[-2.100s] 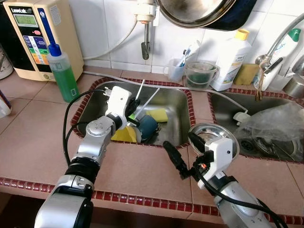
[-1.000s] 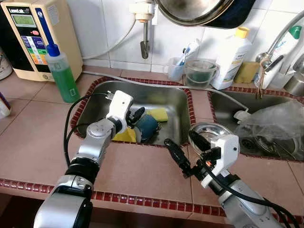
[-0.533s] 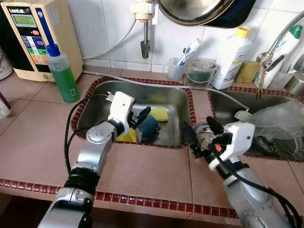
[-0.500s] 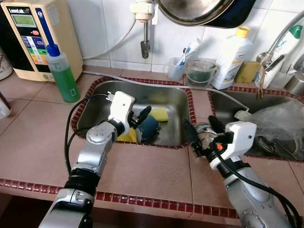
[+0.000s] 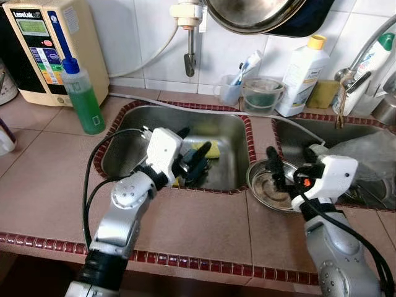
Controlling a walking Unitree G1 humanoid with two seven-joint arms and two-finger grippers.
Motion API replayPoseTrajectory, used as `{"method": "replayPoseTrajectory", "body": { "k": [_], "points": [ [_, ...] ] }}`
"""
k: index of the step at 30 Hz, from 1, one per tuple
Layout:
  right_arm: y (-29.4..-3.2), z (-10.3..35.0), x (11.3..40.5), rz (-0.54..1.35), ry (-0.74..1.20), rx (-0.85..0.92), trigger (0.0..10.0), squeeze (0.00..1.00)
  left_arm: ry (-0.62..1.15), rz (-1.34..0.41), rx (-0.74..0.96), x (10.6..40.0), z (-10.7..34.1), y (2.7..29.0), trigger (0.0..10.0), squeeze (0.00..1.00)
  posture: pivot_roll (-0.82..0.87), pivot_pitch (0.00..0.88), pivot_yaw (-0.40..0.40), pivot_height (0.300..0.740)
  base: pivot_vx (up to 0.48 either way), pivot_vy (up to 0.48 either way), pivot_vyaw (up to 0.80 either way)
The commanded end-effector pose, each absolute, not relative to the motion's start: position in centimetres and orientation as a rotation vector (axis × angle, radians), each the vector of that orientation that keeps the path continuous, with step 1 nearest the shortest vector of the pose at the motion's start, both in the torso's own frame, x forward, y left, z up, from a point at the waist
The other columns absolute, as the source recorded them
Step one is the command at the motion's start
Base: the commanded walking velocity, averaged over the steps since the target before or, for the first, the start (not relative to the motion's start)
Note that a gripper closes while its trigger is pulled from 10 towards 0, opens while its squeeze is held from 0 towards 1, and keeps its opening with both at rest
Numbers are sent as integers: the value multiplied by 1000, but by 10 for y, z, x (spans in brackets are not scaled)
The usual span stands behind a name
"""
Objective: Kitchen organization
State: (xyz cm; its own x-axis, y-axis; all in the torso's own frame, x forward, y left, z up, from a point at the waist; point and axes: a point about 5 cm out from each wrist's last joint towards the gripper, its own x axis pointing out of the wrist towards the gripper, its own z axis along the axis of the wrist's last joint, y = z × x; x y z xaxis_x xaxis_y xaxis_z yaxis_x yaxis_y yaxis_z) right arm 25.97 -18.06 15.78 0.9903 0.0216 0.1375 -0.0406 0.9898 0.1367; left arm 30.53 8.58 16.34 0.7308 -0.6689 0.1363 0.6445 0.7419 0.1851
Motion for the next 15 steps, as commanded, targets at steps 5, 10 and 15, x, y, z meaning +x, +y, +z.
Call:
{"method": "replayPoseTrajectory", "body": {
  "k": [5,10,15],
  "points": [
    [-196,156,265,-60,-140,101,10000,0,-175,-826,193,290,154,77,10000,0,-47,4,-3,740,0,0,0],
    [-203,155,270,-91,-135,103,10000,0,-116,-975,190,276,149,71,10000,0,-45,6,-3,740,0,0,0],
    [-211,150,273,-138,-97,78,10000,0,-106,-1083,222,261,148,64,10000,0,-47,13,1,740,0,0,0]
  ]
}}
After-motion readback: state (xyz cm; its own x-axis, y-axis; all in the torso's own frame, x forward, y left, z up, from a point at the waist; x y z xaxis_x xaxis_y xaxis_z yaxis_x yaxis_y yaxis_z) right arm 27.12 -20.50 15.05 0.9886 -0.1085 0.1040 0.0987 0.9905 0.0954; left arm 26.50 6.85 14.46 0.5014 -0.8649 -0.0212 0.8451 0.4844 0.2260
